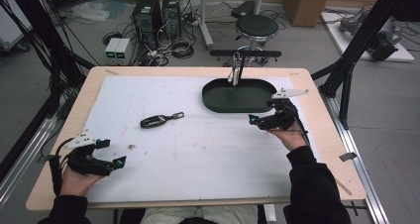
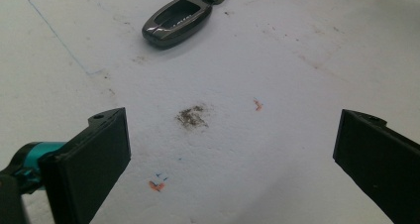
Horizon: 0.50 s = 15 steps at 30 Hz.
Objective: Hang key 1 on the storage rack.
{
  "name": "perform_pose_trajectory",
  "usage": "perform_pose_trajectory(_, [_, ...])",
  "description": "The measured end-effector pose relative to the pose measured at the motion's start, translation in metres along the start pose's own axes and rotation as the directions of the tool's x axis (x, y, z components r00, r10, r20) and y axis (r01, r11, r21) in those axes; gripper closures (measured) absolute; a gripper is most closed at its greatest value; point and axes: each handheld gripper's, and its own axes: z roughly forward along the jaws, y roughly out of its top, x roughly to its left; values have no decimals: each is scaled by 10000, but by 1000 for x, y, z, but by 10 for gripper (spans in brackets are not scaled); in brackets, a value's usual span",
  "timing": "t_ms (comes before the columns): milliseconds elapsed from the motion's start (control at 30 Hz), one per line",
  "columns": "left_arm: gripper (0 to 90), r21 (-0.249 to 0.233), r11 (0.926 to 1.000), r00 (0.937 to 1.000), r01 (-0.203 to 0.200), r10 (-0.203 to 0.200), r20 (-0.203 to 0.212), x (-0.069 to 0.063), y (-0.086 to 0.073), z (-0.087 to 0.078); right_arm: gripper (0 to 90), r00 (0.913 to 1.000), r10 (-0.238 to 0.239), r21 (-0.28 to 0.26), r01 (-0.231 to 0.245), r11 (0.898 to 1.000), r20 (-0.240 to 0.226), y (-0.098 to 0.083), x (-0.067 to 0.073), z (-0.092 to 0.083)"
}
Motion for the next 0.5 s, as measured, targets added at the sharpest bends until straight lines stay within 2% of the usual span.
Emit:
perform_pose_trajectory(67, [17,8,10000,10000,0,0,-2,0,0,0,7,10000,-53,79,54,10000,-54,-5,2,-1])
perform_pose_trajectory(167, [17,16,10000,10000,14,-14,9,0,0,0,7,9995,-104,553,120,9984,-293,-7,4,0])
perform_pose_trajectory(333, [17,14,10000,10000,14,-14,-10,0,0,0,7,9994,-139,328,149,9994,-324,-12,8,-3])
perform_pose_trajectory(500, [17,7,10000,10000,25,-25,2,-1,0,0,7,9996,40,519,-25,9987,-279,-27,6,-2])
